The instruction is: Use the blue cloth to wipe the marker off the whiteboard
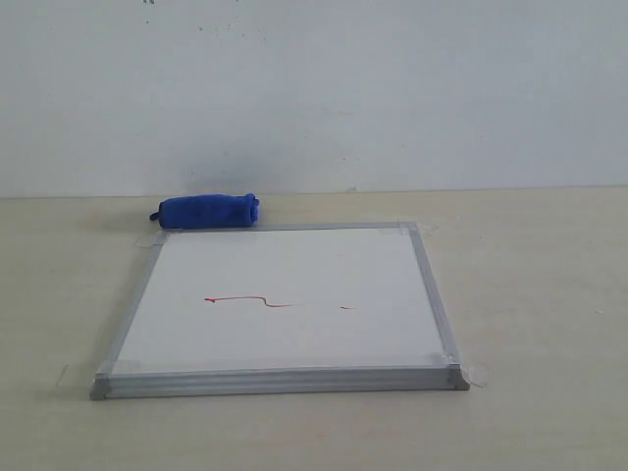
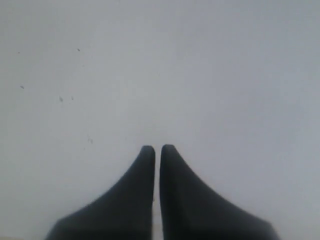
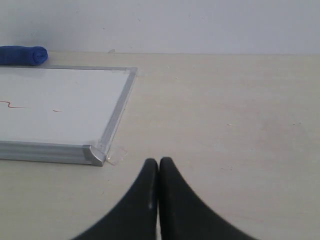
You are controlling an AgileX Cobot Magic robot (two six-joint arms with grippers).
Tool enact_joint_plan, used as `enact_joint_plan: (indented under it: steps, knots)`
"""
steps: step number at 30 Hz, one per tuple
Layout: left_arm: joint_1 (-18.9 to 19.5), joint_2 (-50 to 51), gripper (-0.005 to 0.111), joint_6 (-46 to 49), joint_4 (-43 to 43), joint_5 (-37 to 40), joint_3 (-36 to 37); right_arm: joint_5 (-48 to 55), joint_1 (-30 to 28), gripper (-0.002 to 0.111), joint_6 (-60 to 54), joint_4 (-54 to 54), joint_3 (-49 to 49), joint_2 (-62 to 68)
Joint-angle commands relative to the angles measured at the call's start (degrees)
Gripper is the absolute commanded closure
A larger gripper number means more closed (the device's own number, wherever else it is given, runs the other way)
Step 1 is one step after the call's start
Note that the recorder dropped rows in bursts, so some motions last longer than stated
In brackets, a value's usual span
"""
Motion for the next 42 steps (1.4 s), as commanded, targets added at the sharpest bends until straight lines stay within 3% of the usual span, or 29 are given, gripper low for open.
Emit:
enact_joint_plan:
  steps: [1, 3, 6, 15, 19, 25, 27, 32, 36, 42]
  knots:
    - [-0.02, 22.63, 0.103, 18.58, -2.24, 25.92, -18.55, -0.5, -0.1, 0.108, -0.02, 0.02, -0.01, -0.23]
    - [-0.02, 33.67, 0.103, 28.26, -5.27, 33.82, -25.44, -0.5, -0.1, 0.108, -0.02, 0.02, -0.01, -0.23]
    - [-0.02, 41.91, 0.103, 35.12, -6.39, 34.37, -28.28, -0.5, -0.1, 0.108, -0.02, 0.02, -0.01, -0.23]
    - [-0.14, 62.72, 0.103, 54.55, -6.89, 13.92, -28.63, -0.5, -0.1, 0.108, -0.02, 0.02, -0.01, -0.23]
    - [-0.14, 73.06, 0.103, 53.24, -6.45, 10.04, -31.61, -0.5, -0.1, 0.108, -0.02, 0.02, -0.01, -0.23]
    - [-2.58, 89.89, 0.103, 48.61, -3.69, 16.78, -46.71, -0.5, -0.1, 0.108, -0.02, 0.02, -0.01, -0.23]
    - [-4.33, 93.71, 0.103, 44.38, 2.07, 16.61, -51.68, -0.5, -0.1, 0.108, -0.02, 0.02, -0.01, -0.23]
    - [-7.4, 102.96, 0.094, 24.63, 27.1, 20.14, -66.92, -0.5, -0.1, 0.108, -0.02, 0.02, -0.01, -0.23]
    - [-7.62, 111.97, 0.089, 23.67, 28.07, 32.68, -82.47, -0.5, -0.1, 0.108, -0.02, 0.02, -0.01, -0.23]
    - [-8.34, 120.38, 0.089, 27.66, 28.08, 36.65, -93.71, -0.5, -0.1, 0.108, -0.02, 0.02, -0.01, -0.23]
